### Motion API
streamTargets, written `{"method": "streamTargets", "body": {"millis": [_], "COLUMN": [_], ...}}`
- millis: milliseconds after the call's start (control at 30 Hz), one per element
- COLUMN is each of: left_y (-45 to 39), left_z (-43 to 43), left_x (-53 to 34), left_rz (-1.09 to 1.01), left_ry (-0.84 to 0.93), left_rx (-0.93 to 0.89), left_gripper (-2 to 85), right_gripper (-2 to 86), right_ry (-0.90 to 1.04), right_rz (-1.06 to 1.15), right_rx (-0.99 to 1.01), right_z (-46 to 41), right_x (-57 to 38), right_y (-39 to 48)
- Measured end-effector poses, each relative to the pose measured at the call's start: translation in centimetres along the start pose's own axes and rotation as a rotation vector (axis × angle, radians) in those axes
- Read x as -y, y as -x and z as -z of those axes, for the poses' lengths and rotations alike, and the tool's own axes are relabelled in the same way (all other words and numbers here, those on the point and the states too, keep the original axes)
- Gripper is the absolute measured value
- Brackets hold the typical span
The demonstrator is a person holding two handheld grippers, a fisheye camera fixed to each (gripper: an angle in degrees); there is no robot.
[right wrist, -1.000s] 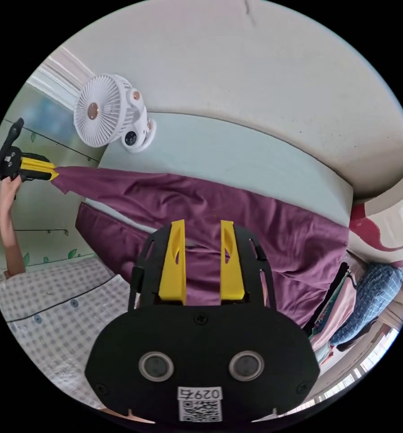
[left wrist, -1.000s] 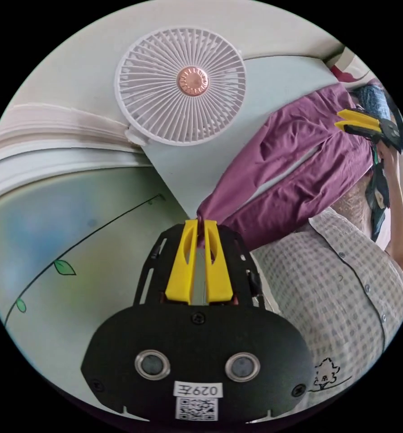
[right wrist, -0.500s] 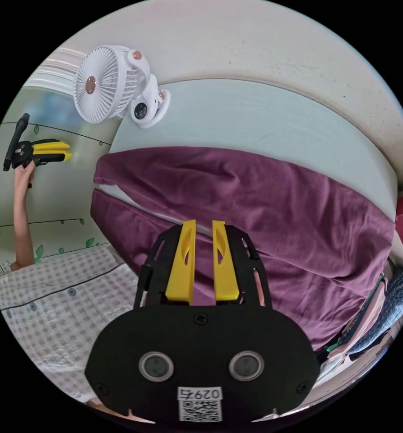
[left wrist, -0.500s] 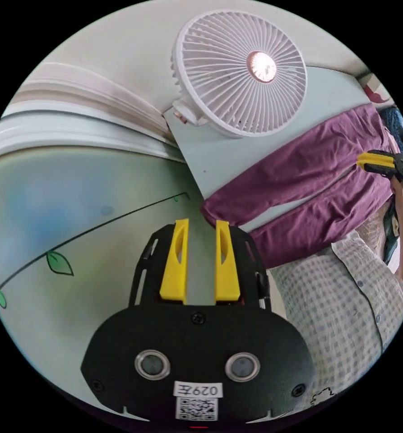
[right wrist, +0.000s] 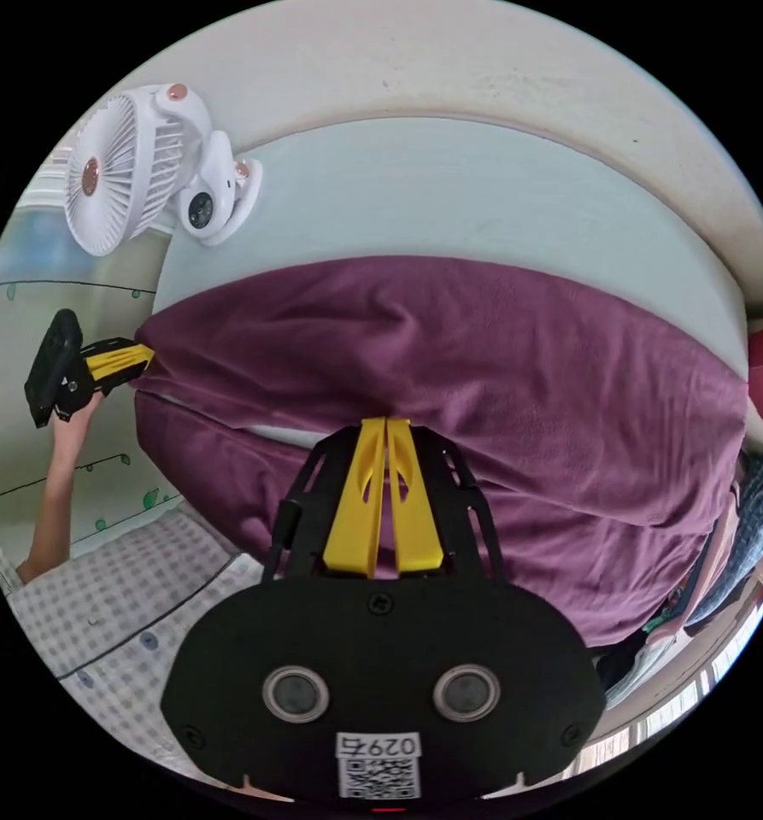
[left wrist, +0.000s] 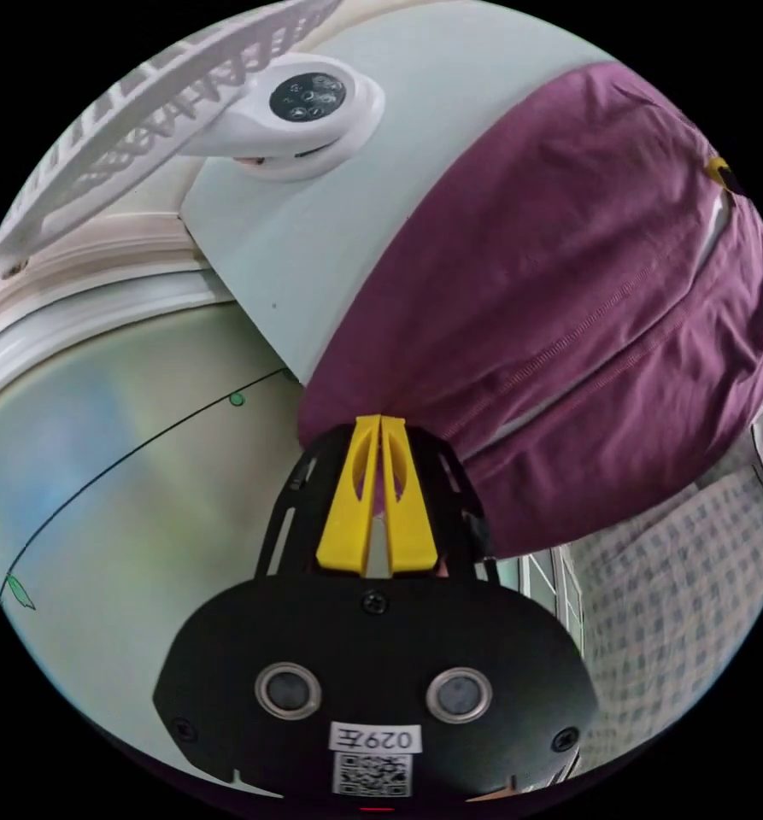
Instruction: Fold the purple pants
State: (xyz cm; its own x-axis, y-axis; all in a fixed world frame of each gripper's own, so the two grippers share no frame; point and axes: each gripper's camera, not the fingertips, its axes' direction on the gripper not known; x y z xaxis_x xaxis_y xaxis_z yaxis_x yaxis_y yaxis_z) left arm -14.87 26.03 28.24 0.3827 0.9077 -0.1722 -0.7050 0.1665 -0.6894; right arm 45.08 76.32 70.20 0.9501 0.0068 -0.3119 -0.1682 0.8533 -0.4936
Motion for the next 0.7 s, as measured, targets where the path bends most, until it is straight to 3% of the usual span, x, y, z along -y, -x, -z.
{"method": "streamTargets", "body": {"millis": [133, 233, 333, 467, 567, 700], "left_y": [1.5, 2.5, 2.4, -0.1, -4.2, -12.2], "left_z": [-1.8, -4.8, -2.3, 2.2, 5.0, 7.9], "left_x": [0.9, 2.7, 1.3, -1.9, -2.7, -1.0], "left_rz": [0.057, 0.086, 0.156, 0.219, 0.186, 0.055], "left_ry": [0.069, 0.223, 0.119, -0.032, -0.136, -0.183], "left_rx": [0.044, 0.056, -0.006, -0.086, -0.215, -0.32], "left_gripper": [-1.0, -1.0, -1.0, -1.0, -1.0, -1.0], "right_gripper": [-0.6, -0.5, -0.4, -0.2, 0.6, 5.4], "right_ry": [-0.031, -0.012, -0.003, -0.242, -0.266, -0.288], "right_rz": [0.034, 0.106, 0.199, 0.052, -0.149, -0.371], "right_rx": [0.046, 0.093, 0.176, 0.08, -0.047, 0.037], "right_z": [0.9, 1.6, 4.7, 12.8, 16.9, 21.8], "right_x": [1.1, 2.6, 1.5, -7.4, -13.6, -19.9], "right_y": [0.7, 1.3, 0.0, -8.2, -18.1, -31.5]}}
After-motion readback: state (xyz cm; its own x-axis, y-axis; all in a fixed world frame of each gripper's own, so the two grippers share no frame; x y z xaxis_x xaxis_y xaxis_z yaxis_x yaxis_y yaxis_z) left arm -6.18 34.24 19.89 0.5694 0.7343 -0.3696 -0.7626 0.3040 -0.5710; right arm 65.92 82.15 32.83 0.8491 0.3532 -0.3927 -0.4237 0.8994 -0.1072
